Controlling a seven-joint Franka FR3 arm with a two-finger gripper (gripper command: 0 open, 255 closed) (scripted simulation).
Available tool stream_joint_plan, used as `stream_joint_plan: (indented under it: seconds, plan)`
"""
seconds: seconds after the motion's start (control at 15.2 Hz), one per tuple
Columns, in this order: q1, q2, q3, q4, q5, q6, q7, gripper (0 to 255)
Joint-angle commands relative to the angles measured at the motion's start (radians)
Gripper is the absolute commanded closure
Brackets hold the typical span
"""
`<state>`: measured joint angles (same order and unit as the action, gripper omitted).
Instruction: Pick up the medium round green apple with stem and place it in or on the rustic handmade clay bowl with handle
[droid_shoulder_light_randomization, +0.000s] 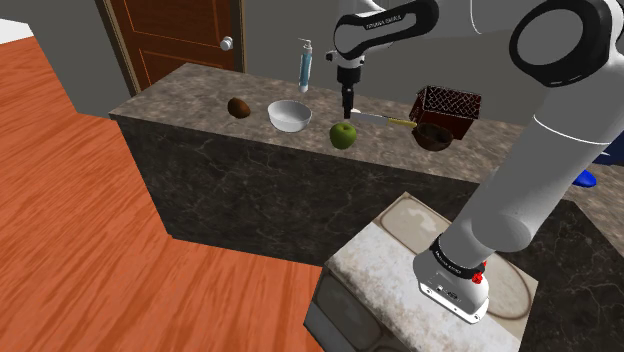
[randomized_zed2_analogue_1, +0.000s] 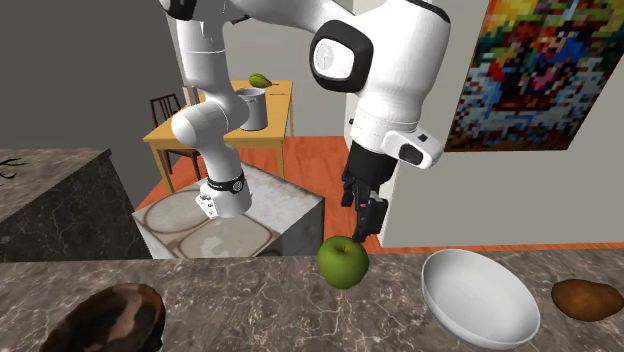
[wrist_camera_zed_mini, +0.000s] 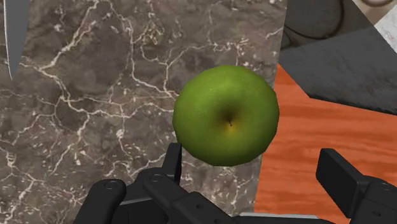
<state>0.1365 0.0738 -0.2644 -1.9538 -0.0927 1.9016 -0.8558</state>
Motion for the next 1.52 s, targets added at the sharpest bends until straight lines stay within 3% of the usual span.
stream_joint_plan:
  seconds: [0.0, 0.46, 0.92, 0.99, 1.45]
  plan:
    - [-0.002, 0.039, 0.001, 0.013, 0.006, 0.019, -0.029, 0]
    - [-0.007, 0.059, -0.001, -0.054, 0.008, 0.105, -0.031, 0]
    - [-0.007, 0.059, -0.001, -0.053, 0.008, 0.105, -0.031, 0]
    - [-0.007, 0.059, -0.001, -0.053, 0.008, 0.105, -0.031, 255]
    - [-0.007, 0.059, -0.001, -0.053, 0.008, 0.105, -0.031, 255]
